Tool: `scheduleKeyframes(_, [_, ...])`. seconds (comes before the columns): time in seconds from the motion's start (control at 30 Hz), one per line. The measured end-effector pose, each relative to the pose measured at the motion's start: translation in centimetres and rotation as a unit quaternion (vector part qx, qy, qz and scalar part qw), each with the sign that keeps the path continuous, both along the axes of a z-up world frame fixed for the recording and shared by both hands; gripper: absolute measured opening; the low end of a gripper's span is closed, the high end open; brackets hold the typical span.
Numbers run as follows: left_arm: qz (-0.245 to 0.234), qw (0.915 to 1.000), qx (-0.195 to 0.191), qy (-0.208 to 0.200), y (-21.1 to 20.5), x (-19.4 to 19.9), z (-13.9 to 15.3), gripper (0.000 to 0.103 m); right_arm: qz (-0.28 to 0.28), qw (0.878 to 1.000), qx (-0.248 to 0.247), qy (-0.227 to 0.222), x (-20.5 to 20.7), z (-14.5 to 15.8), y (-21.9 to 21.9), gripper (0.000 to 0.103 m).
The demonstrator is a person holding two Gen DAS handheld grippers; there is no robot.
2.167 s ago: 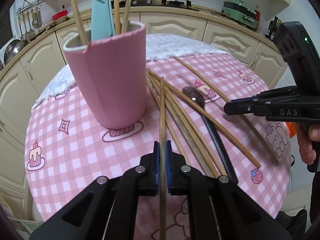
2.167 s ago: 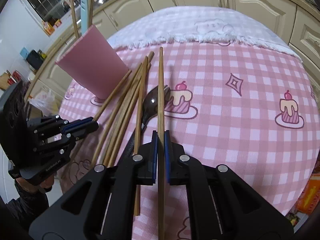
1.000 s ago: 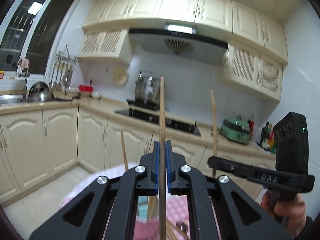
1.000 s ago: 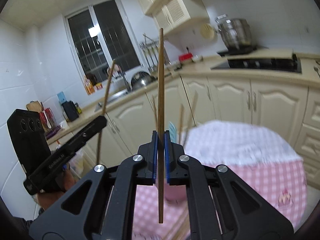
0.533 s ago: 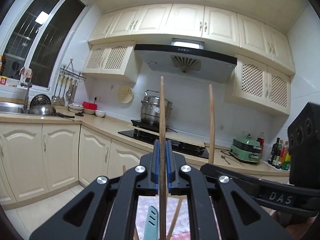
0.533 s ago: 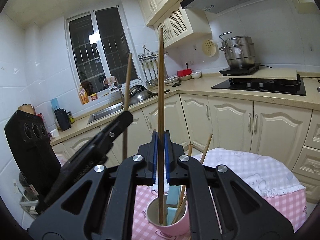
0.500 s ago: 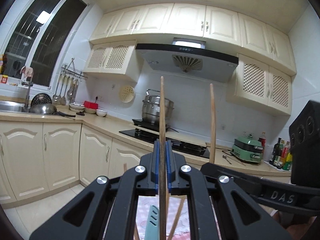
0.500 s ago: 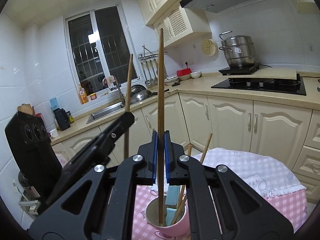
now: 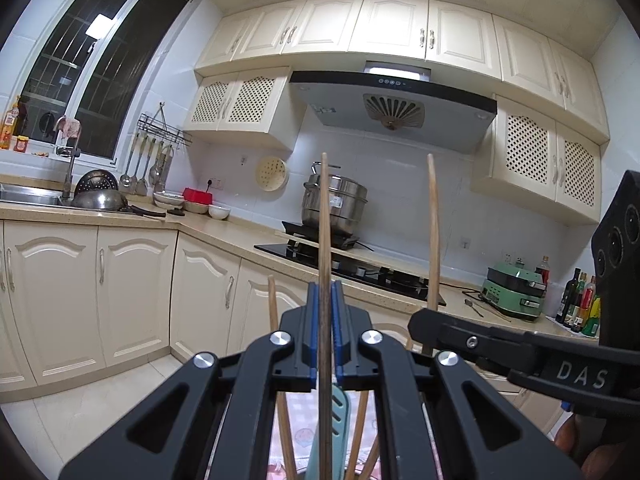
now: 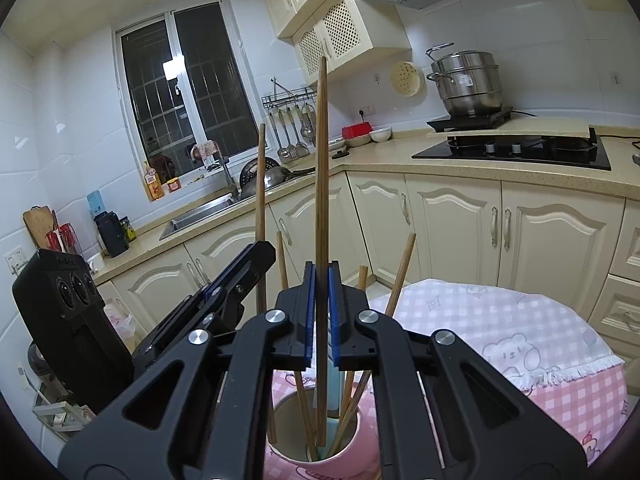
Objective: Organize utensils
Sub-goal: 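Lift the chopstick with the right gripper and drop it into the pink cup, then open the right gripper and pull it back from the cup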
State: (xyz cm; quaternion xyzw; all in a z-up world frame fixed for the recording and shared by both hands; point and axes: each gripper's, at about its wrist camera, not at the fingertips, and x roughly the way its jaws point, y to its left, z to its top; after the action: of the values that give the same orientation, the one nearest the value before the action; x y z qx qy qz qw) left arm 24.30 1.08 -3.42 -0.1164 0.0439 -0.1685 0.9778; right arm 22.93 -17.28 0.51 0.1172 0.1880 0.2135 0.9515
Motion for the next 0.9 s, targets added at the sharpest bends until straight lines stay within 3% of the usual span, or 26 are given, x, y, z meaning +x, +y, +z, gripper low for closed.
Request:
scheduleKeyframes(0.37, [0.000,0.9997,0.007,0.023,0.4,0.0,-1.6,0.009,0.004,0.999,-0.021,0.034,0.2,-2.0,0.7,0.011])
scheduleKeyframes(0.4, [-0.005,0.9996,0.006,0.028,0.6,-0.2,-1.6,0.015,0.000,0.999,-0.021,0.033,0.0,-2.0,0.5,0.032])
scheduleKeyframes(0.43, [0.002,0.9995,0.001,0.030,1.0,-0.6,-1.6,0.028,-0.012,0.999,-0.019,0.031,-0.3,-1.9,0.1,0.045])
scheduleKeyframes(0.47, [0.005,0.9994,-0.004,0.033,1.6,-0.9,-1.5,0.047,-0.023,0.999,-0.011,0.027,-0.6,-1.8,-0.4,0.069])
scheduleKeyframes(0.5, [0.004,0.9993,-0.006,0.036,1.9,-1.1,-1.4,0.062,-0.026,0.999,0.007,0.022,-1.1,-1.6,-1.2,0.079])
scheduleKeyframes(0.53, [0.010,0.9992,-0.009,0.039,2.4,-1.7,-1.3,0.081,-0.026,0.999,0.014,0.021,-1.3,-1.5,-1.6,0.080])
scheduleKeyframes(0.57, [0.014,0.9992,-0.009,0.037,2.7,-2.1,-1.2,0.087,-0.030,0.999,0.018,0.019,-1.6,-1.4,-2.0,0.080])
scheduleKeyframes(0.73, [0.023,0.9980,0.024,0.054,3.1,-4.2,-0.5,0.098,-0.038,0.999,0.024,0.009,-3.1,-0.7,-3.4,0.090])
scheduleKeyframes(0.8, [0.030,0.9966,0.042,0.064,2.8,-4.8,-0.1,0.099,-0.042,0.999,0.024,0.007,-3.6,-0.5,-3.9,0.096])
scheduleKeyframes(0.9, [0.037,0.9937,0.065,0.083,2.4,-5.7,0.4,0.099,-0.046,0.999,0.022,0.012,-4.1,-0.3,-4.6,0.097])
